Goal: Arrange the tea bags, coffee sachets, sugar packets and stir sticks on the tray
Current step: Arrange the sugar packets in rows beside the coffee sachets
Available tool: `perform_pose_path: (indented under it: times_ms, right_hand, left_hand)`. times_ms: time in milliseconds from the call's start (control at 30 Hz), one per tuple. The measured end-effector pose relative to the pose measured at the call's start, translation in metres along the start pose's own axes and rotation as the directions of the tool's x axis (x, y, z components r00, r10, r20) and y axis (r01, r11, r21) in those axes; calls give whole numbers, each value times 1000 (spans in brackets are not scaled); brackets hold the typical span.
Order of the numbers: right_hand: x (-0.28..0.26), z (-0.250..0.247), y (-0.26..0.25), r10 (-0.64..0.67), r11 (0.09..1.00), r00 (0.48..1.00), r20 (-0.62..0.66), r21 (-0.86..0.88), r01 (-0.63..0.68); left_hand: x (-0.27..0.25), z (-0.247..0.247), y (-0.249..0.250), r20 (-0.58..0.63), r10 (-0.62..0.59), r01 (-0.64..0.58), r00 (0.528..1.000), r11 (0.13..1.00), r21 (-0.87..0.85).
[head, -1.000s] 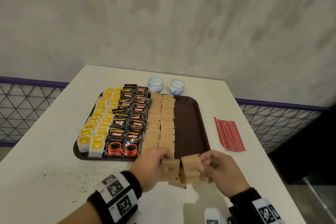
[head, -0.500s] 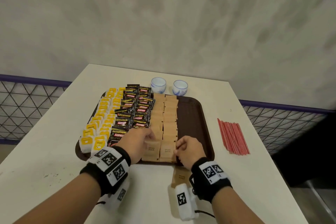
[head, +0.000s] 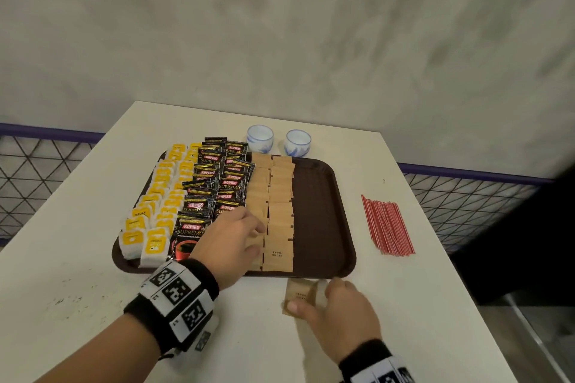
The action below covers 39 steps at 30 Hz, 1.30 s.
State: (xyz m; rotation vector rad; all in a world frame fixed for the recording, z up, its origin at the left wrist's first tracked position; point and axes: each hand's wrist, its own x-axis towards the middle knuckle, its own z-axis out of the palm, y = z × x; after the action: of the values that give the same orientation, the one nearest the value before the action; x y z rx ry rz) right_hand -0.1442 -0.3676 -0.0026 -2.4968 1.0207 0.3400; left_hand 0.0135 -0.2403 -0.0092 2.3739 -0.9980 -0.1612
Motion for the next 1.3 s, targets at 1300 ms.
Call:
perform_pose_path:
  times_ms: [1300]
  right_hand:
    - [13, 10, -13, -6, 990, 992, 126, 141, -11]
  left_hand:
    - [-49, 48, 50, 388, 58, -160, 920, 958, 237]
